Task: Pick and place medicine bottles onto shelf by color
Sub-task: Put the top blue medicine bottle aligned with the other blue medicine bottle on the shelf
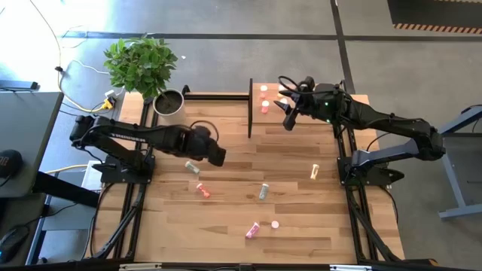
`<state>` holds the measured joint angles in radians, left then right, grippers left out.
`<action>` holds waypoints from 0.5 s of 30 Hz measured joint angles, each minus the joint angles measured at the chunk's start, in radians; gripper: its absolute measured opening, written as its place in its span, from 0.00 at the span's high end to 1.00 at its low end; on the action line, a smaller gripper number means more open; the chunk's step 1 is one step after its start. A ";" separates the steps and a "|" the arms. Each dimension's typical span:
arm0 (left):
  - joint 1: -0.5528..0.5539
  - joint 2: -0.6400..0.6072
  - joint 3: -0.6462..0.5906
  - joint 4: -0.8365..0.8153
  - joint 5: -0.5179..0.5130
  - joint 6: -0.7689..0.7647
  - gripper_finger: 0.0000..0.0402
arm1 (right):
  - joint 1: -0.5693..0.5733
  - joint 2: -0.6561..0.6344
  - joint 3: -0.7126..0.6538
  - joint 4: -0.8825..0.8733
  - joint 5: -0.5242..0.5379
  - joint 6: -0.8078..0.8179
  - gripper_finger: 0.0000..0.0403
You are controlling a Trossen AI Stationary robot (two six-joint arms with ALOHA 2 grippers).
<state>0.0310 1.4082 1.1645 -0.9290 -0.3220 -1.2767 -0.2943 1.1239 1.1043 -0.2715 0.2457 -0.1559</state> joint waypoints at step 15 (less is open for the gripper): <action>-0.132 0.027 0.000 -0.274 -0.169 -0.734 0.46 | 0.000 0.000 0.000 -0.001 -0.017 -0.187 0.58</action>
<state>-0.1010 1.4347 1.1641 -1.2027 -0.4910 -2.0106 -0.2943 1.1238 1.1046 -0.2727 0.2283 -0.3429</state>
